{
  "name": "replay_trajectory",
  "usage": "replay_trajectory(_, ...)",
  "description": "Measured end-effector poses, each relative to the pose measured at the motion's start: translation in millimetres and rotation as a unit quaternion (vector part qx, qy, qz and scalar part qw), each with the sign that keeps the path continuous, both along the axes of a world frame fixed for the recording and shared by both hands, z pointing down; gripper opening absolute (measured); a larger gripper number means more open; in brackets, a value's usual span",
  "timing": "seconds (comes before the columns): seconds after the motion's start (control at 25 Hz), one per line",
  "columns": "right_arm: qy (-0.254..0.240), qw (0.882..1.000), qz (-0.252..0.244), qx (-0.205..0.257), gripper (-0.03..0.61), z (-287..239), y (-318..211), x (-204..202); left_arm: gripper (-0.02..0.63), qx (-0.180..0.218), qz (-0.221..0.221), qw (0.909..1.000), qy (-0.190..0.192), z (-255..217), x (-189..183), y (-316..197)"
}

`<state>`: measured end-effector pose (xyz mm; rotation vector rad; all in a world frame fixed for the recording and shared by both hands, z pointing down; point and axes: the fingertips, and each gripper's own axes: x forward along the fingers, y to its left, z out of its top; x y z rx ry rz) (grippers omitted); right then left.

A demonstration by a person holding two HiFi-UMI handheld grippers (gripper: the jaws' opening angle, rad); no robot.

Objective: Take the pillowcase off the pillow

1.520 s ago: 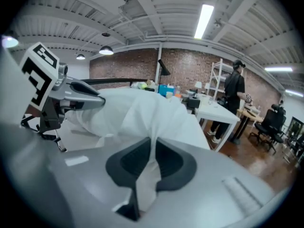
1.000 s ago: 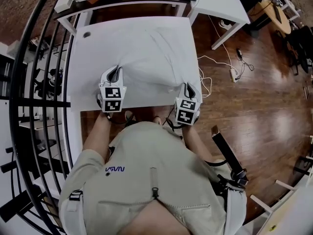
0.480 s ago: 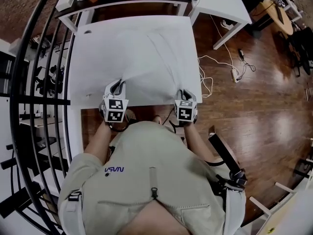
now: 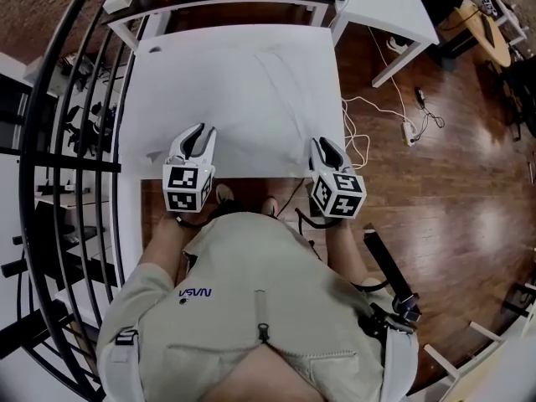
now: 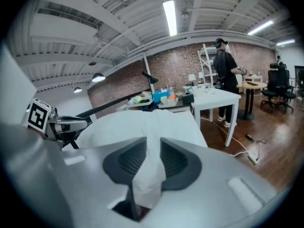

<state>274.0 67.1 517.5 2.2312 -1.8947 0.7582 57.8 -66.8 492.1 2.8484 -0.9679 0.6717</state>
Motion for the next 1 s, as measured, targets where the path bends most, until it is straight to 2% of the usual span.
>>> replay_trajectory(0.16, 0.004, 1.000, -0.007, 0.015, 0.095, -12, -22, -4, 0.173, -0.003, 0.025, 0.9995, 0.018, -15, 18, -9)
replay_trajectory(0.28, 0.017, 1.000, -0.009, 0.021, 0.100, -24, -39, -6, 0.198, -0.004, 0.048, 0.9987, 0.017, -18, 35, -22)
replay_trajectory(0.44, 0.036, 0.999, -0.006, 0.024, 0.100, -44, -63, -9, 0.202, 0.000, 0.076, 0.9969, 0.019, -27, 62, -45)
replay_trajectory(0.64, 0.052, 0.999, 0.000, 0.006, 0.100, -50, -91, -12, 0.202, -0.013, 0.107, 0.9939, 0.026, -36, 88, -66)
replay_trajectory(0.8, 0.073, 0.997, 0.006, -0.005, 0.100, -54, -118, 0, 0.202, -0.012, 0.111, 0.9932, 0.033, -35, 95, -89)
replay_trajectory(1.0, 0.091, 0.996, -0.006, -0.005, 0.100, -61, -154, 19, 0.215, -0.013, 0.101, 0.9945, 0.024, -30, 94, -110)
